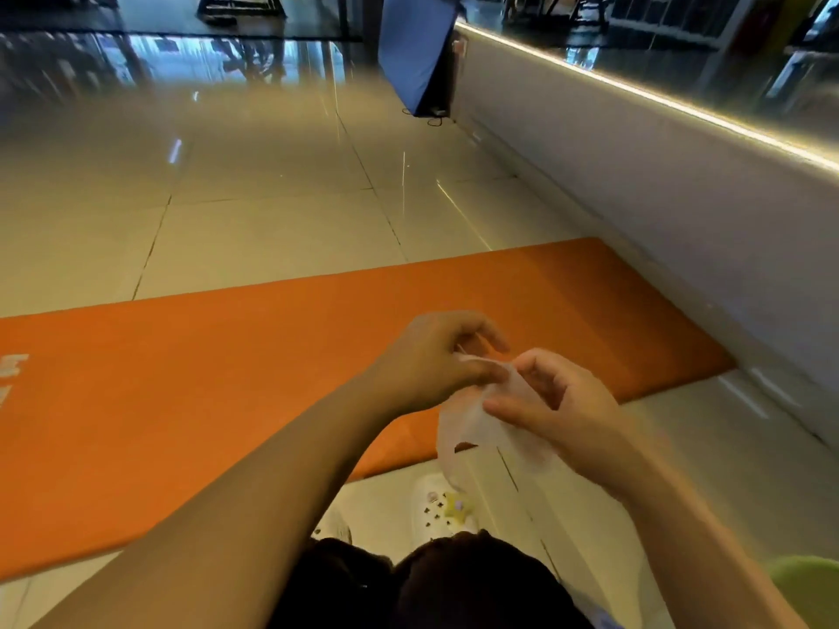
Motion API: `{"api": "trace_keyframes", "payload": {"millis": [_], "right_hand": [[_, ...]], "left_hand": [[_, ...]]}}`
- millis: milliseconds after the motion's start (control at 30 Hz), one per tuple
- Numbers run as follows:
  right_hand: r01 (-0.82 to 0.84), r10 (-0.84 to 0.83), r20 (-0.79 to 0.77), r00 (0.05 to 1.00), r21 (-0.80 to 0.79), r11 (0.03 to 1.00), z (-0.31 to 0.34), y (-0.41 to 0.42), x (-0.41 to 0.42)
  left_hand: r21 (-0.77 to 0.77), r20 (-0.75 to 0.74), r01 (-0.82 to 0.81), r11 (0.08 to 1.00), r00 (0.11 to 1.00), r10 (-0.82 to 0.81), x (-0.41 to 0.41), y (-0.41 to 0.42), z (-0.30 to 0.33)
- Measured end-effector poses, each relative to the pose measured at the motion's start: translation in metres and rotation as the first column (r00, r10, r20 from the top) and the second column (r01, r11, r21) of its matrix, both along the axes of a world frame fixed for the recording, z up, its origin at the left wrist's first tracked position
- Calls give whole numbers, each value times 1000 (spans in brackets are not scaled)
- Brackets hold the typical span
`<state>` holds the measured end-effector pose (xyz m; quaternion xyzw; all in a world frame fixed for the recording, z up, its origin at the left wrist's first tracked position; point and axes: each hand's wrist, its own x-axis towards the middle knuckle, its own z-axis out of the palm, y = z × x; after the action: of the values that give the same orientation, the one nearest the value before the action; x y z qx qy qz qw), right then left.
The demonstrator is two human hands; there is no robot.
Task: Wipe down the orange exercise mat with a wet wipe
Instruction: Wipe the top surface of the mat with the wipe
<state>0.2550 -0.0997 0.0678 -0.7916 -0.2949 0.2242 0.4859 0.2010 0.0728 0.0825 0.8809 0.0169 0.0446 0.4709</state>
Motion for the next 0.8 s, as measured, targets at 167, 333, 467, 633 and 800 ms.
{"api": "trace_keyframes", "payload": {"millis": [167,333,467,633,800], "right_hand": [[115,-71,-476,877,62,991,-62,67,26],[184,-289,-691,663,-223,957,-141,113,79],[248,-447,-452,772,-433,867,-180,134,123],[292,-287,71,955,-389,874,-218,146,176],[-41,484,273,831,-839,543,-311,122,179]], "left_hand": [[-179,-113,-190,965,979,172,5,67,-54],[-297,-306,-532,793,840,448,-9,133,-159],[-12,-382,-574,819,759,527,-15,153,-247],[357,-450,-265,896,792,413,-15,175,-320],[506,-617,89,858,732,288,-28,179,-368]]}}
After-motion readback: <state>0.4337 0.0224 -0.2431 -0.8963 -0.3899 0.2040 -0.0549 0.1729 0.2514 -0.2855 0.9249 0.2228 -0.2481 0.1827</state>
